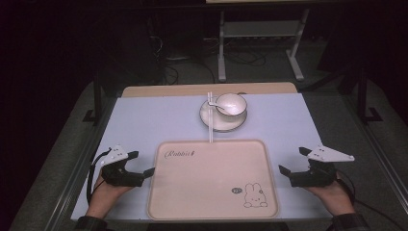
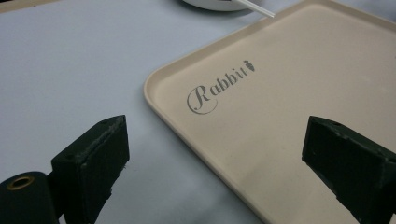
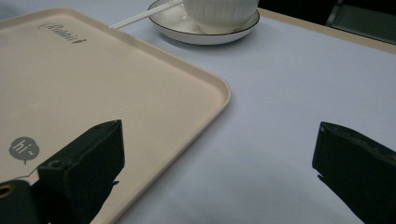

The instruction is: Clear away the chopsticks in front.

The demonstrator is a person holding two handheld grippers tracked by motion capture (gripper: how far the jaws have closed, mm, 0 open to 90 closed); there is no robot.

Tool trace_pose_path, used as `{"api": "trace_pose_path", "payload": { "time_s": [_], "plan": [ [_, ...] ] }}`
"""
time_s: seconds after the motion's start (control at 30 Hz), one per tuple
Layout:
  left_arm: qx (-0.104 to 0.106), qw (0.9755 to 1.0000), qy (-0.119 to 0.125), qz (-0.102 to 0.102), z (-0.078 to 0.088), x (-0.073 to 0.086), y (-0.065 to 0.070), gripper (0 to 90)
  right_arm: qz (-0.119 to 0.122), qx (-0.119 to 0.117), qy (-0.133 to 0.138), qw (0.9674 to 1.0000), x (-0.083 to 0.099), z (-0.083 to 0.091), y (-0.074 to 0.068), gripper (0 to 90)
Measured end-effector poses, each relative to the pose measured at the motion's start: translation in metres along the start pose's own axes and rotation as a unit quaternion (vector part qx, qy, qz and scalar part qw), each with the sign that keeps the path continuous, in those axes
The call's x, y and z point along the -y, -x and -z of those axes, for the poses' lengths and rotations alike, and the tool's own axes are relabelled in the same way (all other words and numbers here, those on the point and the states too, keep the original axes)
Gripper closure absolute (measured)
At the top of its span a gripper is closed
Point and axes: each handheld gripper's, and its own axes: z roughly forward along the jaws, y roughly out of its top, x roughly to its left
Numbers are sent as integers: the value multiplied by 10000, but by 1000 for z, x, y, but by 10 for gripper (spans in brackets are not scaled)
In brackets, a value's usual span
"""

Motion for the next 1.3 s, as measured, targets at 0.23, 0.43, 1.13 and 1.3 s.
{"api": "trace_pose_path", "payload": {
  "time_s": [0.23, 0.43, 1.13, 1.3],
  "plan": [
    [-37, 9999, -144, 24, -6, -7, 0, 70, 4, -16, -41, 10000, -1, 1, 0, 18],
    [-58, 9996, -260, -7, -12, -17, 1, 71, 14, -23, -30, 10000, -1, 1, 0, 18],
    [25, 9993, -377, -44, -44, -61, 3, 71, 44, 62, -23, 10000, -4, 1, 1, 18],
    [51, 9992, -400, -45, -53, -67, 3, 70, 45, 56, -23, 10000, -4, 1, 1, 18]
  ]
}}
